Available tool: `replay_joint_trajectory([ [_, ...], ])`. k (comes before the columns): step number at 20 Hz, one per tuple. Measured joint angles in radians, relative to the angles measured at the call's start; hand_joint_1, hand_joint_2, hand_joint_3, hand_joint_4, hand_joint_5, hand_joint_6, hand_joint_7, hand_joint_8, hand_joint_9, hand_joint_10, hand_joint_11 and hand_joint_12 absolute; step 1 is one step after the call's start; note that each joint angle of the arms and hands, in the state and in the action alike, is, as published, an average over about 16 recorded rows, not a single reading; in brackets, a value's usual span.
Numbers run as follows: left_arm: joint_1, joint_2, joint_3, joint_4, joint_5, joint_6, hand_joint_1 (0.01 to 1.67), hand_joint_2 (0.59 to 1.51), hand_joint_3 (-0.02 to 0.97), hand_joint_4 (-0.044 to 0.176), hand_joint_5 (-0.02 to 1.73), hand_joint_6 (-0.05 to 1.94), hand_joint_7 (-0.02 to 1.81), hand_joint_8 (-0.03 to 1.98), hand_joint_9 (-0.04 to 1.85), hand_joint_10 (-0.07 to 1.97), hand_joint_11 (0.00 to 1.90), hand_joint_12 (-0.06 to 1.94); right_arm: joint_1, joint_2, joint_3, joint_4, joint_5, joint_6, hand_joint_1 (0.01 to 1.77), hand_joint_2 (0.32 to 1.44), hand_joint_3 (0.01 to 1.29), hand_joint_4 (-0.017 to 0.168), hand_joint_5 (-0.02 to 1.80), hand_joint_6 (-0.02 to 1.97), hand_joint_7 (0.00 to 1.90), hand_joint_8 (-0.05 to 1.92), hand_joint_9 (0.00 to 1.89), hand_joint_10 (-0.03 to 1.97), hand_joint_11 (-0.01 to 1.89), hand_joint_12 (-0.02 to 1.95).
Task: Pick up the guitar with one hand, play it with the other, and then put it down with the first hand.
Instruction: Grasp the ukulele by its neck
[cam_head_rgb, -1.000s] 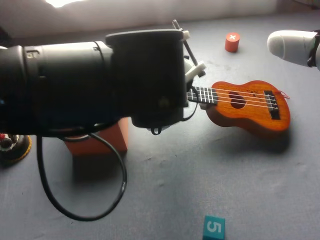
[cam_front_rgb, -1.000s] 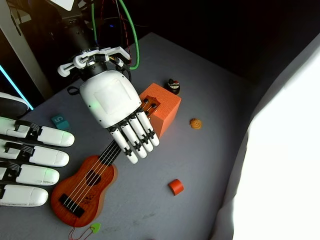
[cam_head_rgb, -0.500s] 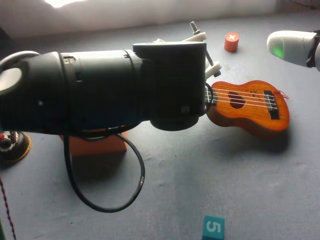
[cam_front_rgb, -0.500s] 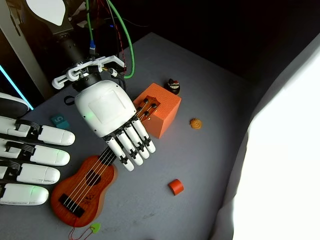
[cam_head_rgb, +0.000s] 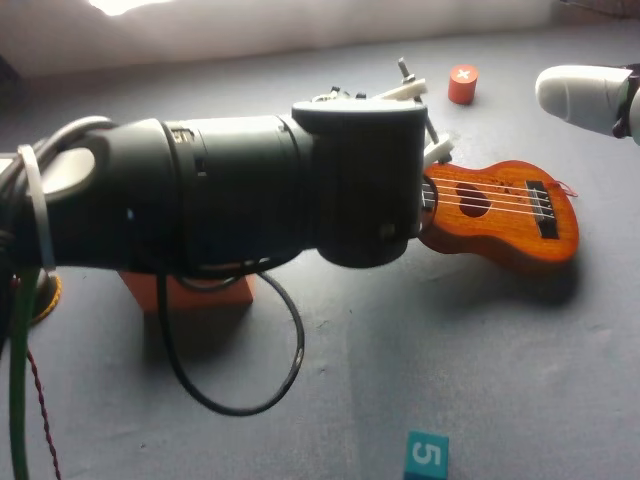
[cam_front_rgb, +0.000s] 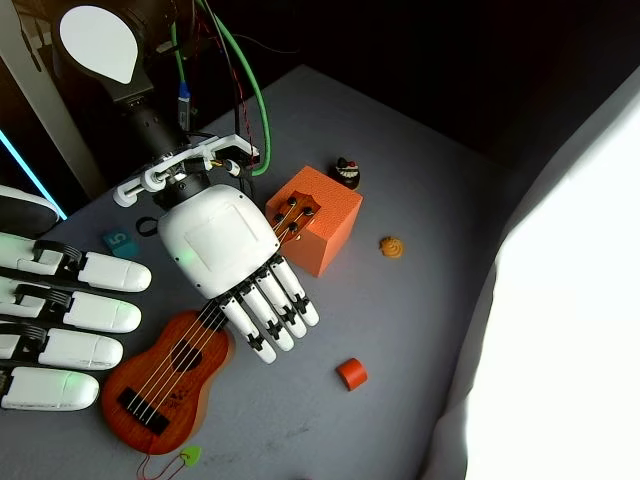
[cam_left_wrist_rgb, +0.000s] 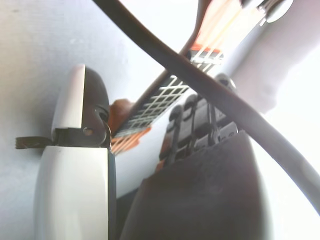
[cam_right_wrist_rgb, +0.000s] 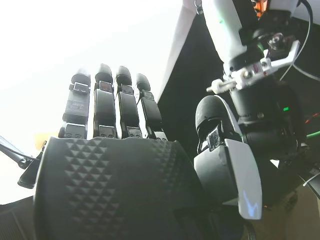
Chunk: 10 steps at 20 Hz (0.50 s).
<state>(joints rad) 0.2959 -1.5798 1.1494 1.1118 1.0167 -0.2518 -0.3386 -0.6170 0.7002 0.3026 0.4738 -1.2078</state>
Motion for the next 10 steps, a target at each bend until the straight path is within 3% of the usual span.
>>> replay_joint_trajectory([
  [10,0.045,-0.013,0.041,0.033,-0.031,-0.012,1.31,1.115,-0.004,-0.001,0.02,-0.01,0.02,-0.01,0.02,0.01,0.02,0.01,0.000,0.000,0.000,0.000,-0.001,0.000,0.06,1.35,0.02,-0.002,0.19,0.04,0.23,0.02,0.21,0.03,0.02,0.54],
])
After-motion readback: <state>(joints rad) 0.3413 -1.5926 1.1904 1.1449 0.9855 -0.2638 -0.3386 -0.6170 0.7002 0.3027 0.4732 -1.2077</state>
